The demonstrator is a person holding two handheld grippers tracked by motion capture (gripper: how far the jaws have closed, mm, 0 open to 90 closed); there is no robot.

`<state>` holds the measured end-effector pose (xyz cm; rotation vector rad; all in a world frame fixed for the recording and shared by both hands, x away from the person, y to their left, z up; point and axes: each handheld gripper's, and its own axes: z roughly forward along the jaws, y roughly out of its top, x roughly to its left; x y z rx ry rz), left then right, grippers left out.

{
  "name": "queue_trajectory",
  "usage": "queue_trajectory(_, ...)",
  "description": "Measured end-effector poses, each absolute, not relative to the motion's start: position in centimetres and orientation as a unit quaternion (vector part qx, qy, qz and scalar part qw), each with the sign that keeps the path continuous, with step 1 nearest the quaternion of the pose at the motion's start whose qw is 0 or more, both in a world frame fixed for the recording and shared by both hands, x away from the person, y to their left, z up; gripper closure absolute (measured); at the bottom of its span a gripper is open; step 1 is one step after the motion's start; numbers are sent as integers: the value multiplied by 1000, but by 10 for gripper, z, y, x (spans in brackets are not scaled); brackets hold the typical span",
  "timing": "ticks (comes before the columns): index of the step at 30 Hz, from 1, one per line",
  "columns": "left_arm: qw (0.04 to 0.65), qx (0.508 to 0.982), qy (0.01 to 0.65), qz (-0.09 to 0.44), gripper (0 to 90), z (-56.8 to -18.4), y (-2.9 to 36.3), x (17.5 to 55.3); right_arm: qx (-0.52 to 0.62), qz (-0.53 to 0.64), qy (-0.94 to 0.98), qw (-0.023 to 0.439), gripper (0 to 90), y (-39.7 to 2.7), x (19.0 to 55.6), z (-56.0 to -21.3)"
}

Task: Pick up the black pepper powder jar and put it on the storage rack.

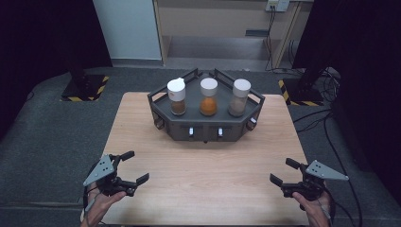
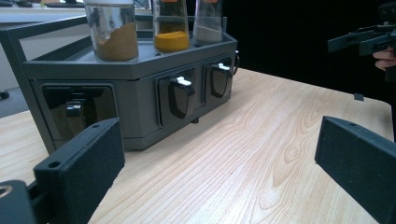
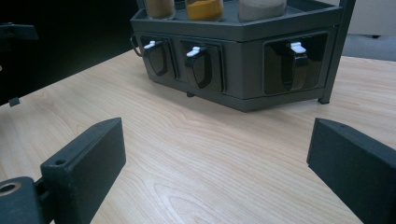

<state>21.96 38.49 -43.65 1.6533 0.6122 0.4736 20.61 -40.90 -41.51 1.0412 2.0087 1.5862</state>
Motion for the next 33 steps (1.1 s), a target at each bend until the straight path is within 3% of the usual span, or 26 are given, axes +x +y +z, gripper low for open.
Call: queue_trajectory(33, 612, 719, 262, 199, 0, -437, 385, 221, 357, 561, 724, 185, 49, -407, 206, -412)
